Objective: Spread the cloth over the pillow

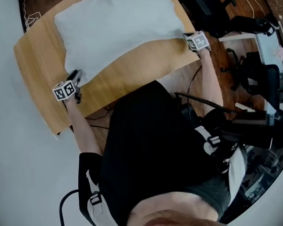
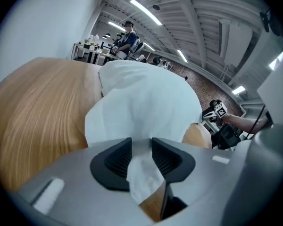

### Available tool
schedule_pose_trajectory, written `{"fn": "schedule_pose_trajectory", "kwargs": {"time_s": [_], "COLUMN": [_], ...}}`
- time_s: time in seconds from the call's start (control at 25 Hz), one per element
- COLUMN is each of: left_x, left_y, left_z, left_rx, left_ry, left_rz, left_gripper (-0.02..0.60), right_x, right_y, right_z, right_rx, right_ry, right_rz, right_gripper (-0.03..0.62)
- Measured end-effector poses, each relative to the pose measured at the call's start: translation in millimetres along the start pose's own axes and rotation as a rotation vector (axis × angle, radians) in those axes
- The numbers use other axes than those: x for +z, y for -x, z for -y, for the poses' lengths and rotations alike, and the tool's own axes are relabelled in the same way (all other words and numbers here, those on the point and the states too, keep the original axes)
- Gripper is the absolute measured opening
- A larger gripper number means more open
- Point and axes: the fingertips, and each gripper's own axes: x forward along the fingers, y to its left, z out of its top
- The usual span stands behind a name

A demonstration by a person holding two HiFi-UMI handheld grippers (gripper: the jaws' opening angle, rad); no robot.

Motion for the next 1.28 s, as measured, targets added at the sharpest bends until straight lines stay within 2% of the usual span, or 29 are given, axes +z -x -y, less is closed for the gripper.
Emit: {"fn": "schedule_pose_trajectory", "kwargs": {"time_s": [0.04, 0.16, 0.2, 0.28, 0.4, 0.52, 0.6, 0.68, 0.8, 0.88, 0.96, 1.04, 1.08, 1.12, 1.16, 1.28], "left_x": [3, 6, 6, 5, -2, -14, -21, -15, 32, 70, 94, 99, 97, 94, 92, 88], "left_y": [10, 32, 30, 16, -4, 6, 27, 45, 63, 55, 32, 4, -8, -18, -24, -28], "left_z": [2, 10, 16, 23, 3, -25, -28, -22, -3, 13, 34, 42, 41, 40, 39, 33], "left_rx": [0.006, -0.008, -0.026, -0.042, 0.011, 0.057, 0.081, 0.102, 0.121, 0.082, 0.034, 0.030, 0.038, 0.045, 0.048, 0.038], "left_ry": [-0.017, -0.042, -0.055, -0.081, -0.074, -0.031, -0.025, -0.028, -0.057, -0.111, -0.175, -0.225, -0.231, -0.222, -0.206, -0.154], "left_rz": [-0.003, -0.013, -0.023, -0.056, -0.093, -0.112, -0.118, -0.090, 0.015, 0.088, 0.085, 0.012, -0.022, -0.043, -0.049, -0.031], "left_gripper": [0.138, 0.126, 0.124, 0.124, 0.101, 0.089, 0.089, 0.089, 0.074, 0.063, 0.063, 0.063, 0.063, 0.063, 0.063, 0.052], "right_x": [5, 37, 47, 57, 36, 6, -14, -30, -3, 31, 49, 52, 51, 48, 46, 53], "right_y": [11, 8, -2, -27, -43, -41, -32, -8, 17, 12, -10, -36, -44, -49, -50, -37], "right_z": [-18, -90, -104, -104, -44, 7, 26, 45, 58, 59, 57, 48, 41, 36, 39, 66], "right_rx": [0.027, 0.208, 0.251, 0.278, 0.187, 0.126, 0.095, 0.057, 0.054, 0.072, 0.105, 0.185, 0.239, 0.274, 0.267, 0.115], "right_ry": [0.050, 0.186, 0.213, 0.212, 0.064, -0.078, -0.080, -0.061, -0.058, -0.061, -0.057, -0.055, -0.037, -0.004, 0.033, 0.057], "right_rz": [0.003, 0.067, 0.089, 0.111, 0.072, 0.031, -0.021, -0.042, 0.074, 0.158, 0.161, 0.119, 0.091, 0.062, 0.040, 0.060], "right_gripper": [0.008, 0.008, 0.008, 0.008, 0.008, 0.003, 0.003, 0.003, 0.003, 0.020, 0.150, 0.165, 0.162, 0.032, 0.007, 0.005]}}
